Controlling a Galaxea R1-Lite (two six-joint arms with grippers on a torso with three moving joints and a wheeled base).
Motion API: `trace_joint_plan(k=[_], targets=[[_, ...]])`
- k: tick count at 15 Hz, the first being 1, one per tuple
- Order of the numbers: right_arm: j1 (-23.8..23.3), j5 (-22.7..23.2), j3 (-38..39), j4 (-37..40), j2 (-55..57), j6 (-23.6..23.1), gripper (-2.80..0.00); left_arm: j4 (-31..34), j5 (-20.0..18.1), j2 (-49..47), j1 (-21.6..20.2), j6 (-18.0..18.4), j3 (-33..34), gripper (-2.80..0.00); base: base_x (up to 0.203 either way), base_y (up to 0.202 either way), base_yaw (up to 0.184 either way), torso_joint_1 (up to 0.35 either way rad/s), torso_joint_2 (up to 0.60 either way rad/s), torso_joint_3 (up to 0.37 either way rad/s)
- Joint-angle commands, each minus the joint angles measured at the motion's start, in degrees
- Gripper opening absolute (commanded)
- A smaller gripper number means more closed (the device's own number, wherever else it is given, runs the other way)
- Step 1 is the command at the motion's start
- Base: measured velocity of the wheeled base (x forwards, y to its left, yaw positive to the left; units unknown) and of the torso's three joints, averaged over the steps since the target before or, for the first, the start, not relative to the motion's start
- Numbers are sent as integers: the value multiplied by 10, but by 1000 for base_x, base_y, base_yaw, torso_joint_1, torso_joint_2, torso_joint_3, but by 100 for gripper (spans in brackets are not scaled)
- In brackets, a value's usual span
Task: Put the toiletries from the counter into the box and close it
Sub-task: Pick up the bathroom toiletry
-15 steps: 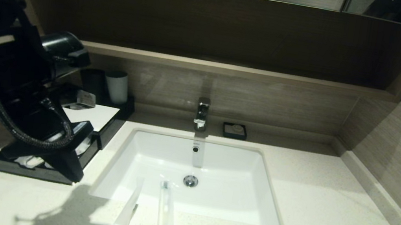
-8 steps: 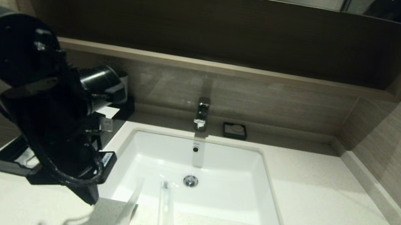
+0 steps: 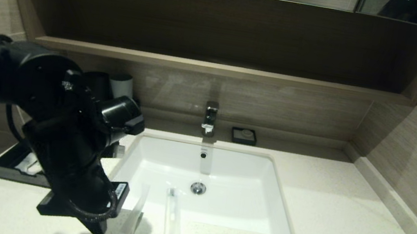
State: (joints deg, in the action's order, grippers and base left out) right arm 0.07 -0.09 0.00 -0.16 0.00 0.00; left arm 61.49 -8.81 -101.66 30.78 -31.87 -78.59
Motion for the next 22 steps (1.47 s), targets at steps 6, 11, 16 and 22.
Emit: trace_joint_plan(k=[6,11,16,22], targets=[[0,0,1,0,0,0,-280,-13,8,2,46,-26,25,-280,0,0,0,0,0,0],[0,0,1,0,0,0,-280,-13,21,-4,70,-48,18,-280,0,0,0,0,0,0],[0,0,1,0,0,0,-280,-13,30,-26,69,-43,15,-280,0,0,0,0,0,0],[0,0,1,0,0,0,-280,-6,29,-64,65,-46,-55,-280,0,0,0,0,0,0]])
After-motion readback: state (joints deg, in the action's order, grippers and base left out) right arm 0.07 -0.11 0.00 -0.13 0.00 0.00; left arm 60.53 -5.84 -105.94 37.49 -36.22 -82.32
